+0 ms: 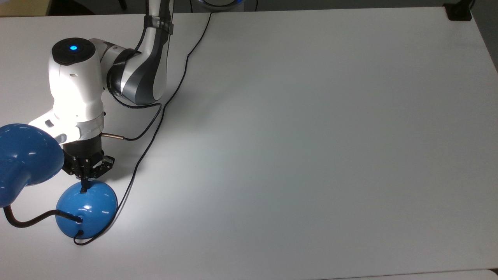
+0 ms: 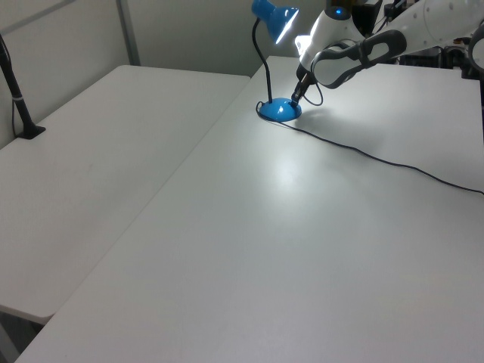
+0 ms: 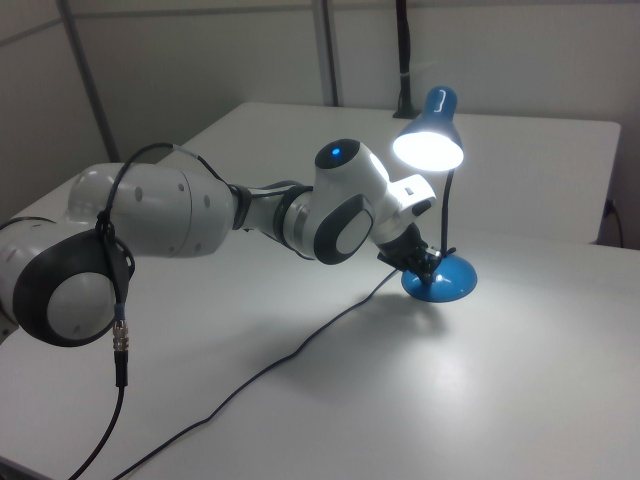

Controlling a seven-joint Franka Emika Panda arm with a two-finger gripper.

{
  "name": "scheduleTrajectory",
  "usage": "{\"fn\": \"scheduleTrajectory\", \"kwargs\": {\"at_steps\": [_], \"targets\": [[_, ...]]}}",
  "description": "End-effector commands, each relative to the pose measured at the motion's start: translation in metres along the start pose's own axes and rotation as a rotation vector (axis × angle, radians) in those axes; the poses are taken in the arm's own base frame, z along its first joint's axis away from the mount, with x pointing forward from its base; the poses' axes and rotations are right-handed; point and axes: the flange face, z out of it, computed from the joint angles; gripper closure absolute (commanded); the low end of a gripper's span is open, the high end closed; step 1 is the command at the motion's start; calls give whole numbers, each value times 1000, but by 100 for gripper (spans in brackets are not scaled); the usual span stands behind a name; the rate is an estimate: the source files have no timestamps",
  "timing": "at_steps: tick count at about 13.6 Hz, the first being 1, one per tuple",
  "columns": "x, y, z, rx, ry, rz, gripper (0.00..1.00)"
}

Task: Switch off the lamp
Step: 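Press down on the lamp base switch with the gripper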

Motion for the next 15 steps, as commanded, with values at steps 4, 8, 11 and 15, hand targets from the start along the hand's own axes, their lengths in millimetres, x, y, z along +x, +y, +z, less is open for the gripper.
{"fn": "scheduleTrajectory", "kwargs": {"at_steps": [4, 8, 11, 15], "targets": [[-3, 3, 9, 5, 8, -61, 100], [-10, 5, 15, 9, -12, -73, 100], [-14, 4, 18, 12, -22, -74, 100], [-7, -5, -32, 62, -2, -19, 100]]}}
